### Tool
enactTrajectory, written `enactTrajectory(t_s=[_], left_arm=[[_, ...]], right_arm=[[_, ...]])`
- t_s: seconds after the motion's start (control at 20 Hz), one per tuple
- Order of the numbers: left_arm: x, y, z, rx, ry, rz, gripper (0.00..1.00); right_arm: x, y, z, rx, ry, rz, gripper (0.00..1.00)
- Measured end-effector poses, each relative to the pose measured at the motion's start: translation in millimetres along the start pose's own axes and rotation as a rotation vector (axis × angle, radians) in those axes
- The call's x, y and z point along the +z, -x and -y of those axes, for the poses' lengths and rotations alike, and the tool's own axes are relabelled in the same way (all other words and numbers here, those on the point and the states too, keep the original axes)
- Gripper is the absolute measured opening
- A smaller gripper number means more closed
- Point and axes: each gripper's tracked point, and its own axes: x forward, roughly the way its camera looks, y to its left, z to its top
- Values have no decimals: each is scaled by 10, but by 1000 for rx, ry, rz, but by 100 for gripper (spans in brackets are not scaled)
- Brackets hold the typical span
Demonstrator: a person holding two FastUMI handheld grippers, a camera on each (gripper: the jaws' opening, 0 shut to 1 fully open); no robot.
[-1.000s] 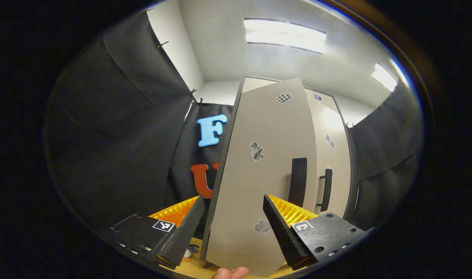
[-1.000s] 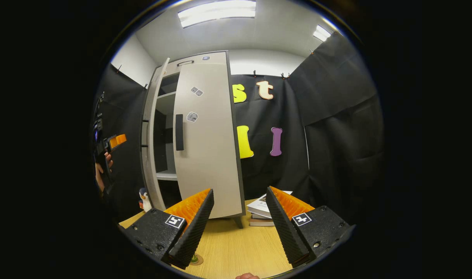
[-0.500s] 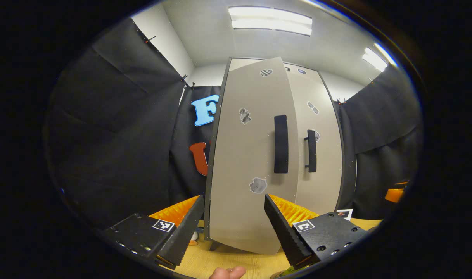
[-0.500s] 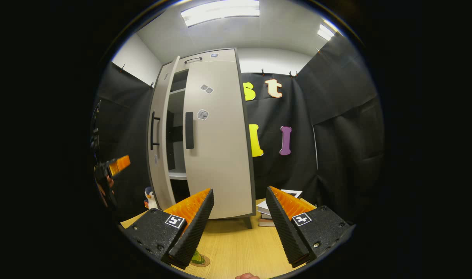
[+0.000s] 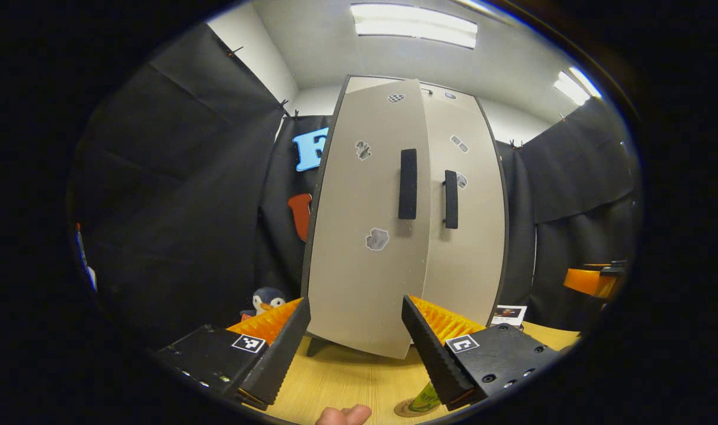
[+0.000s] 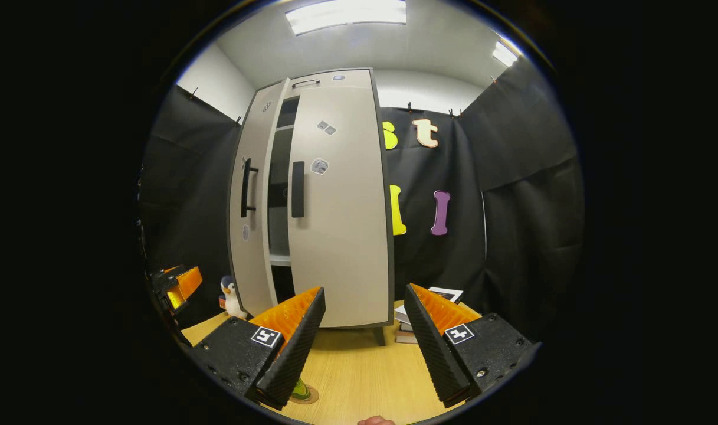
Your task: Grasp the bottle in the cabinet with the left hand and place it on the coaster, then close the right door with the right hand and the left door with the left hand.
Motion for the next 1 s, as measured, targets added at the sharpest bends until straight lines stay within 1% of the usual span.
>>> enactTrajectory(t_s=[0.1, 0.15, 0.25, 0.3, 0.35, 0.4, 0.45, 0.5, 0.55, 0.6, 0.65, 0.7, 0.75, 0.85, 0.9, 0.95, 1.0], left_arm=[[-52, 55, -27, 11, 2, -11, 100], [-69, 68, -33, 13, 4, -16, 95], [-78, 106, -57, 17, 2, -21, 95], [-82, 124, -79, 23, -3, -20, 100], [-69, 131, -101, 28, -12, -15, 95], [-52, 146, -113, 32, -19, -8, 95], [-33, 154, -120, 34, -22, -4, 95], [-29, 164, -123, 36, -22, -1, 99], [-25, 163, -116, 35, -20, -1, 95], [-27, 168, -118, 36, -18, -1, 95], [-21, 179, -126, 38, -19, 2, 95], [1, 191, -126, 41, -20, 5, 99], [10, 201, -118, 37, -16, 3, 95], [28, 221, -111, 34, -14, 7, 95], [53, 240, -125, 36, -18, 13, 99], [71, 242, -133, 39, -22, 16, 95], [74, 251, -129, 40, -23, 18, 95]], right_arm=[[-38, -9, -39, 11, -4, -14, 83], [-42, -11, -48, 14, -2, -18, 83], [-10, -7, -71, 20, 2, -19, 83], [-3, -12, -81, 23, 3, -18, 83], [6, -14, -87, 25, 3, -15, 83], [13, -1, -95, 26, 2, -16, 83], [18, 3, -96, 27, -5, -17, 83], [24, 12, -104, 29, -14, -19, 83], [39, 19, -110, 29, -23, -22, 83], [66, 39, -119, 33, -27, -17, 83], [104, 47, -119, 32, -25, -7, 83], [133, 54, -106, 30, -19, 1, 83], [147, 55, -95, 29, -13, 3, 83], [168, 67, -105, 32, -13, 7, 83], [172, 76, -120, 35, -19, 8, 83], [177, 79, -127, 38, -25, 11, 83], [177, 91, -130, 39, -27, 10, 83]])
